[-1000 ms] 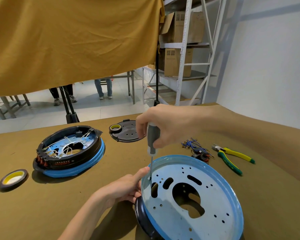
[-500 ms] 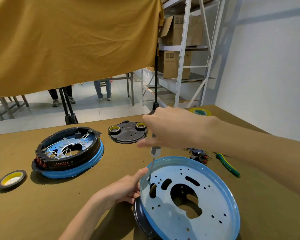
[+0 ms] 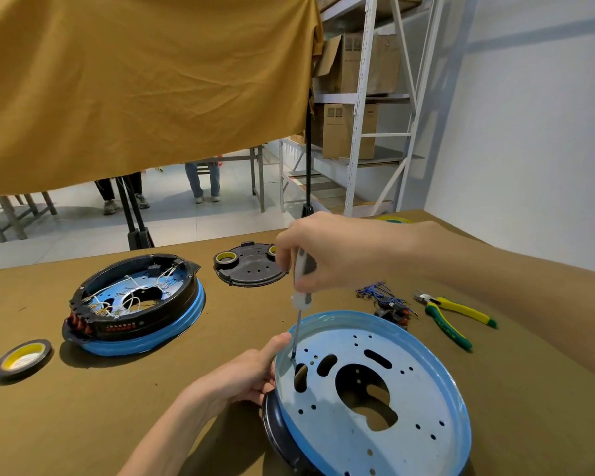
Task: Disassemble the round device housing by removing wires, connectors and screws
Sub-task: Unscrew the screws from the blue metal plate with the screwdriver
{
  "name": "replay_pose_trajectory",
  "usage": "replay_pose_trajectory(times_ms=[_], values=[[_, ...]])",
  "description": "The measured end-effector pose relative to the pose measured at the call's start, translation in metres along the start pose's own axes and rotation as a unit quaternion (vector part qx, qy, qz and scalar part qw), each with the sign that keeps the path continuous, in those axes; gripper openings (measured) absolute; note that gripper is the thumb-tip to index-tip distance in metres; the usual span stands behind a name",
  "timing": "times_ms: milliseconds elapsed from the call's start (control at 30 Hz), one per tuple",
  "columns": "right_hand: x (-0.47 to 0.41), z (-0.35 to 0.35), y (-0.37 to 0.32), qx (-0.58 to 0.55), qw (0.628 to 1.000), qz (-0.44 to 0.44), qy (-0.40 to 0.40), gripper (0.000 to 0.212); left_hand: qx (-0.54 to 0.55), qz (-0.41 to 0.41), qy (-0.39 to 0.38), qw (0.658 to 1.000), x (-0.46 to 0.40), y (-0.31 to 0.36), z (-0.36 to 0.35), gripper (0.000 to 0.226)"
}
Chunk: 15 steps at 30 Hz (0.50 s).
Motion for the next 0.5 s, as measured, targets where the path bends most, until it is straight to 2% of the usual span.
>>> replay_pose_trajectory(times_ms=[67, 100, 200, 333, 400, 500], values=[[0.002, -0.002, -0.002, -0.042, 0.998, 0.013, -0.038, 0.041, 0.007, 0.003, -0.002, 1.0, 0.0, 0.0, -0.001, 0.122], [0.003, -0.003, 0.0, -0.03, 0.999, 0.0, -0.031, 0.046, 0.01, 0.002, -0.005, 1.0, 0.0, 0.0, -0.002, 0.12], [0.001, -0.002, 0.002, 0.088, 0.995, -0.031, 0.042, 0.049, 0.019, -0.001, -0.009, 1.0, -0.001, -0.001, -0.003, 0.108], [0.006, 0.003, 0.005, -0.01, 0.999, -0.018, 0.034, 0.028, 0.036, 0.0, -0.006, 0.999, -0.004, -0.002, -0.002, 0.105], [0.011, 0.005, 0.008, -0.044, 0.998, -0.013, 0.041, 0.025, 0.055, 0.001, 0.0, 0.998, -0.007, -0.004, 0.001, 0.1], [0.021, 0.007, 0.025, -0.094, 0.989, -0.047, 0.106, 0.02, 0.086, -0.001, 0.018, 0.996, -0.01, -0.008, 0.007, 0.075]])
Point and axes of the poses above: each hand's wrist, its own x-axis away from the middle knuckle, its own z-axis out of the back of the hand, y = z × x, the point moved 7 cm from there along -x, towards the middle knuckle, and after that the axes turned 2 degrees about -z, right-handed, at the moved point
